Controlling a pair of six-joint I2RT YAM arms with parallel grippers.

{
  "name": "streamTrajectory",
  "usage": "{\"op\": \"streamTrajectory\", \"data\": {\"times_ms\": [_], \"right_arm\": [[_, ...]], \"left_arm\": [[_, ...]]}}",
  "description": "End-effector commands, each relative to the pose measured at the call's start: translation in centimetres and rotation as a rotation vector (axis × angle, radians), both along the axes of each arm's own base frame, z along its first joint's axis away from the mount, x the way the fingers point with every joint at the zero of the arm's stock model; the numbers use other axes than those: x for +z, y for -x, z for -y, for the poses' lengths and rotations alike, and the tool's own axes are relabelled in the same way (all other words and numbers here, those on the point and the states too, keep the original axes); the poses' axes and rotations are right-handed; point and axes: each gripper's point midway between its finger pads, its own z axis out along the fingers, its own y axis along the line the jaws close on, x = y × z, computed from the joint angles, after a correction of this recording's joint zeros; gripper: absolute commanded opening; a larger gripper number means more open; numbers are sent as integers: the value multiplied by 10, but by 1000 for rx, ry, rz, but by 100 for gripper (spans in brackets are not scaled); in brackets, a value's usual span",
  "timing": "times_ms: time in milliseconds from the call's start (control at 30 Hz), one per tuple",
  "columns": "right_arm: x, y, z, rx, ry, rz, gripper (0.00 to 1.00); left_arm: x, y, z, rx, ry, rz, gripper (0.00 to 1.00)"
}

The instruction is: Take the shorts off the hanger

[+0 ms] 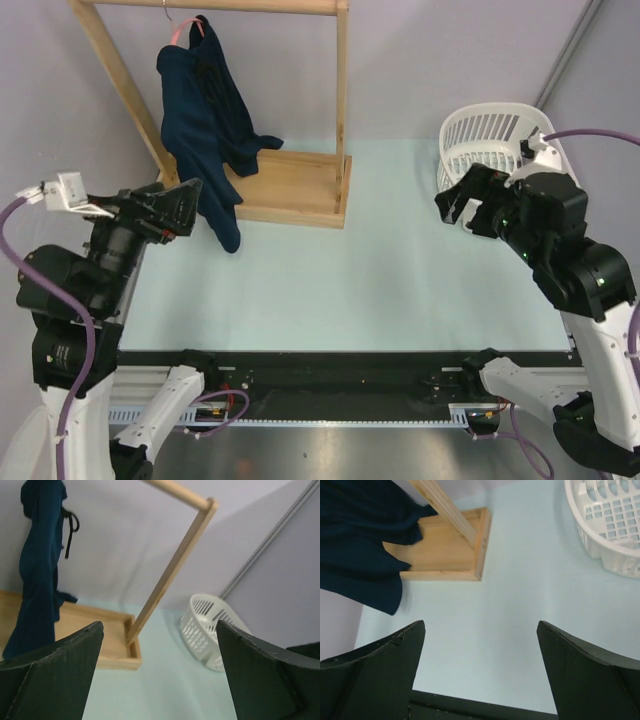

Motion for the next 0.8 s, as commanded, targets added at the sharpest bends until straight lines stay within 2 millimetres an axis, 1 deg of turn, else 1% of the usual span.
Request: {"op": "streamTrajectory", "data": {"times_ms": [0,33,100,133,200,233,267,300,333,367,400,433,467,500,567,633,667,700,767], "right_arm": [[-14,2,6,-40,8,-60,100],[-20,0,6,-46,16,-71,100],[-26,-3,8,-65,20,-84,100],[-33,-5,8,-78,25,-101,100],[-42,-9,12,-120,26,-120,100],[-48,-12,12,-129,36,-136,100],[-58,-15,13,-142,49,-162,100],[-64,-17,13,-146,54,-177,100],[-69,-19,11,-137,62,-189,100],[-81,-23,5,-115,75,-221,100],[-86,-26,3,-109,84,-231,100],[-89,-27,2,-114,80,-245,100],[-94,-30,0,-119,81,-259,100],[-102,-31,-1,-122,81,-280,100],[-108,-33,-9,-93,72,-293,100],[-118,-34,-16,-35,92,-297,100],[-121,-32,-20,5,107,-299,100],[-121,-30,-21,21,107,-297,100],[-125,-24,-31,109,119,-305,100]], "left_arm": [[-7,20,21,-142,-174,-5,100],[-6,24,27,-183,-207,23,100],[-4,30,37,-243,-192,51,100],[-3,31,43,-277,-173,63,100],[-5,27,45,-291,-155,39,100],[-11,19,49,-308,-149,-12,100],[-14,14,51,-315,-149,-40,100],[-17,10,51,-317,-150,-66,100],[-20,2,50,-302,-152,-100,100],[-21,-2,49,-288,-154,-106,100],[-21,-6,45,-264,-156,-103,100],[-25,-11,43,-243,-154,-113,100],[-22,-17,34,-179,-141,-97,100],[-23,-22,31,-155,-141,-94,100],[-27,-32,28,-130,-132,-100,100],[-27,-44,32,-136,-105,-105,100],[-26,-48,33,-138,-96,-108,100],[-28,-57,32,-124,-87,-126,100],[-23,-63,25,-76,-69,-136,100]]}}
